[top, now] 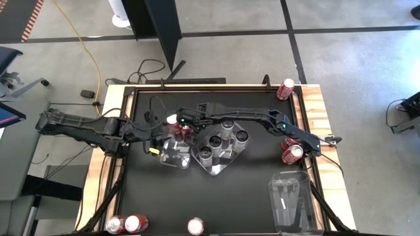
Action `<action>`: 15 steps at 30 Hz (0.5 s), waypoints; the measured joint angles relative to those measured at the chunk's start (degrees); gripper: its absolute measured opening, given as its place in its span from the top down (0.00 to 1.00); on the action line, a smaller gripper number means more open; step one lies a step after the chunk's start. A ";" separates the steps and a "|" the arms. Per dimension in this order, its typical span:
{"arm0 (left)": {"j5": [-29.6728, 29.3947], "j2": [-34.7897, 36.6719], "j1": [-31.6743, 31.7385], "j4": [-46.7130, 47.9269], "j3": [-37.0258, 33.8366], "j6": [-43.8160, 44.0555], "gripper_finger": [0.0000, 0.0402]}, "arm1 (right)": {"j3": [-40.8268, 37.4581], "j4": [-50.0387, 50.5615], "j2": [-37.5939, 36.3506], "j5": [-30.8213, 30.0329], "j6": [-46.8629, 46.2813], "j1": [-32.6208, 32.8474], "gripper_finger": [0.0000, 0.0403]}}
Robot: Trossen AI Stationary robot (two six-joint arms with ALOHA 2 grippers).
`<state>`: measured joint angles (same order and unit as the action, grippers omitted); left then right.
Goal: Sort soda cans
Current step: Put the orange soda can into the left transparent bin
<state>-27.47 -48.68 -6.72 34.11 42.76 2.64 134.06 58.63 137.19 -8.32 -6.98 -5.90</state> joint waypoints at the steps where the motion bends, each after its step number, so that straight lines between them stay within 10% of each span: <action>1: 0.06 0.00 0.00 0.00 0.00 0.14 0.35 | 0.00 -0.01 -0.01 0.01 0.18 0.16 0.14; 15: 0.14 8.64 -0.44 1.05 0.00 2.30 0.35 | 0.90 1.49 -1.09 -2.03 -0.56 0.86 0.14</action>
<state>-27.33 -40.03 -7.16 35.16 42.76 4.94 134.96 60.12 136.09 -10.35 -7.54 -5.05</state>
